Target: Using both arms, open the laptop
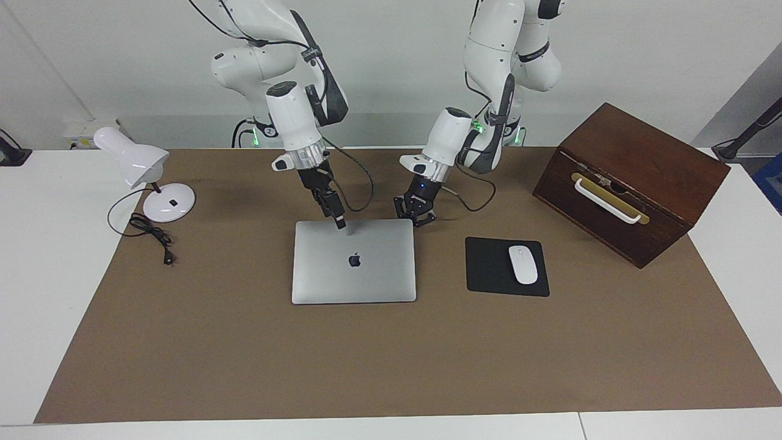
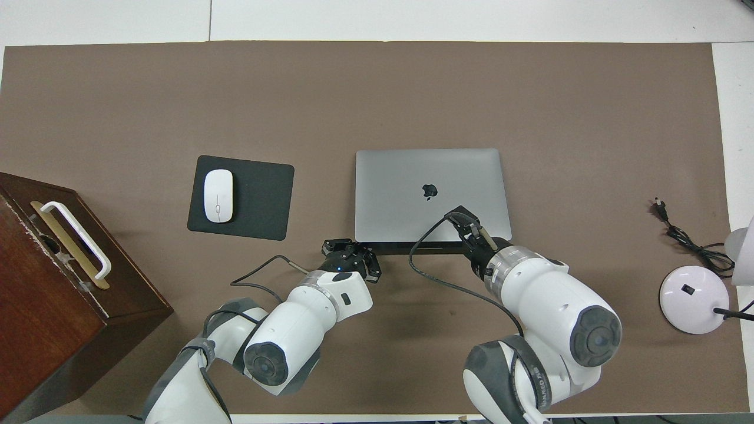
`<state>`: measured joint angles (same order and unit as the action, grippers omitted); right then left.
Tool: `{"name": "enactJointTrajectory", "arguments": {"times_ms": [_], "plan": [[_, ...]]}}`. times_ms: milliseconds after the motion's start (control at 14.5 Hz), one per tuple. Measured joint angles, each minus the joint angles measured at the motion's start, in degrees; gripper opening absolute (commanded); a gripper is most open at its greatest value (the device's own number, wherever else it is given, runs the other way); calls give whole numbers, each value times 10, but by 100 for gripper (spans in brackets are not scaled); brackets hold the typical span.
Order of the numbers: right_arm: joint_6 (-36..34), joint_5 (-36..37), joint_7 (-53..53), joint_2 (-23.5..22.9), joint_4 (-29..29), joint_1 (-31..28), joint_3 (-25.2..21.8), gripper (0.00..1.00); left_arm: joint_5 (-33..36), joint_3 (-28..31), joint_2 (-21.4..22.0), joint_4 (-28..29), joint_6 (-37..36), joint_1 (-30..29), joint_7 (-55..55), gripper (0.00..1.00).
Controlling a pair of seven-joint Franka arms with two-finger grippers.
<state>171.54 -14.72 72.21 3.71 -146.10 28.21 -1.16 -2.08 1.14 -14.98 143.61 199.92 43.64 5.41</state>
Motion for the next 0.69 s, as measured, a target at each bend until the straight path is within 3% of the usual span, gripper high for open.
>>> {"name": "enactJointTrajectory", "arguments": {"times_ms": [690], "plan": [[0, 0, 0, -10, 13, -1, 0, 100, 6, -1, -2, 0, 3, -6, 0, 0]]}}
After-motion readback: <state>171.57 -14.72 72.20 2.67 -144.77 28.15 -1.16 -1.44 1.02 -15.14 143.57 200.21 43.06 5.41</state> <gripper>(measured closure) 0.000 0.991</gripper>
